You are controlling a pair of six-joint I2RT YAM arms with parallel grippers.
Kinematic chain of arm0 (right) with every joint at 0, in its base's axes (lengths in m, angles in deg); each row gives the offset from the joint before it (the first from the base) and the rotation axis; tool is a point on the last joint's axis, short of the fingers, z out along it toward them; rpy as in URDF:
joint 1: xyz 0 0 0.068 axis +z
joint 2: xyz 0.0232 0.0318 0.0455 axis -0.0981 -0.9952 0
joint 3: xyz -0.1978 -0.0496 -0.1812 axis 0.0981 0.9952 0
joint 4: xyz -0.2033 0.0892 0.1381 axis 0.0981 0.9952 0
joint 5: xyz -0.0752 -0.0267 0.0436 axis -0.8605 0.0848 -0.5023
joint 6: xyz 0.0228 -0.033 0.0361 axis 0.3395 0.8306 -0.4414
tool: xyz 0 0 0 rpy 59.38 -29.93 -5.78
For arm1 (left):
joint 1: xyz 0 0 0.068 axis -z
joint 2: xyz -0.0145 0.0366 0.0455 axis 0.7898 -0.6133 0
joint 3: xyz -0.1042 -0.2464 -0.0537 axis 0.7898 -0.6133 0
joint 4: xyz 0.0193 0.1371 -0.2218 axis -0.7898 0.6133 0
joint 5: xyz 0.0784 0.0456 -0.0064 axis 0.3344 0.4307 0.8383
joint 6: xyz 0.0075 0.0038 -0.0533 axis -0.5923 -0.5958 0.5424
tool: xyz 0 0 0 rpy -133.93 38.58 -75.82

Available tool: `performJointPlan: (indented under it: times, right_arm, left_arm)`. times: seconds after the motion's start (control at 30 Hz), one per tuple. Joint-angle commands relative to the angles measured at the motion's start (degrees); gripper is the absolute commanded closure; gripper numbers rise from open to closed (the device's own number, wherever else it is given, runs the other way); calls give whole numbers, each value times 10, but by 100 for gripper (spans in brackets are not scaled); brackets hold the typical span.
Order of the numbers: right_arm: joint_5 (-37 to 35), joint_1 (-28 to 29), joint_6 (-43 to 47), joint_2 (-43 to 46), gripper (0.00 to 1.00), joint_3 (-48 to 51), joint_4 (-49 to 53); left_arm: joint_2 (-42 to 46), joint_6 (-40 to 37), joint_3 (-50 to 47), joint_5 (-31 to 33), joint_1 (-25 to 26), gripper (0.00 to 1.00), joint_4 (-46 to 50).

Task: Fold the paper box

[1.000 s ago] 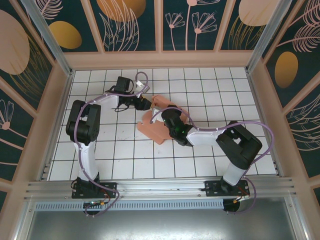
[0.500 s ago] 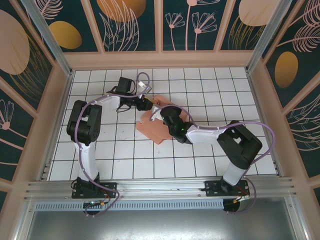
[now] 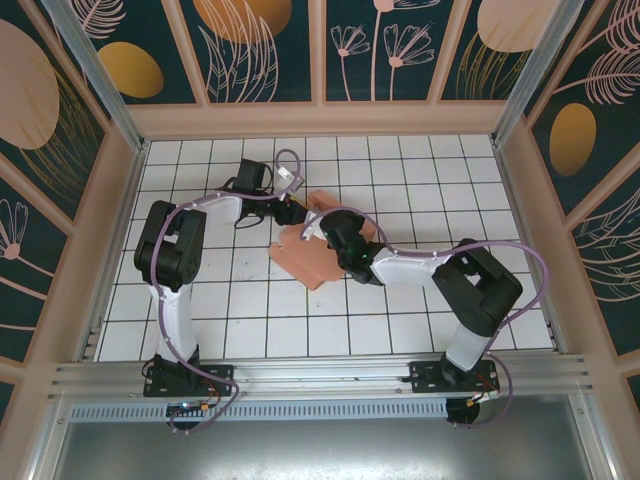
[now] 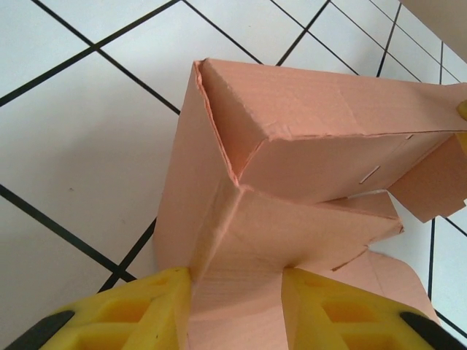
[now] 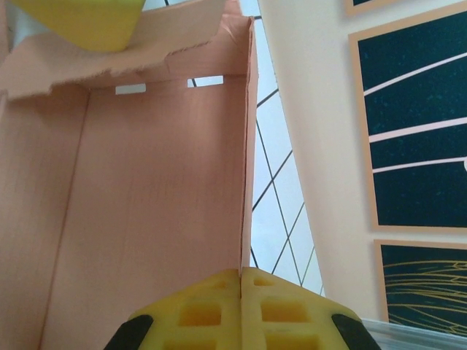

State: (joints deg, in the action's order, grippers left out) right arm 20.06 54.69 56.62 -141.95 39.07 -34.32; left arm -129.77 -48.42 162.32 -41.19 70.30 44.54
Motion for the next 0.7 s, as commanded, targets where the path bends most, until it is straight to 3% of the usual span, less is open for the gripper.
performJointPlan:
  times: [0.0, 0.67]
  right_arm:
    - [-22, -3, 22, -24, 100, -3, -28]
    - [-25, 13, 34, -23, 100, -17, -36]
  left_arm:
    - [-3, 7, 0, 11, 3, 63, -11]
    - [-31, 17, 22, 29, 4, 68, 3]
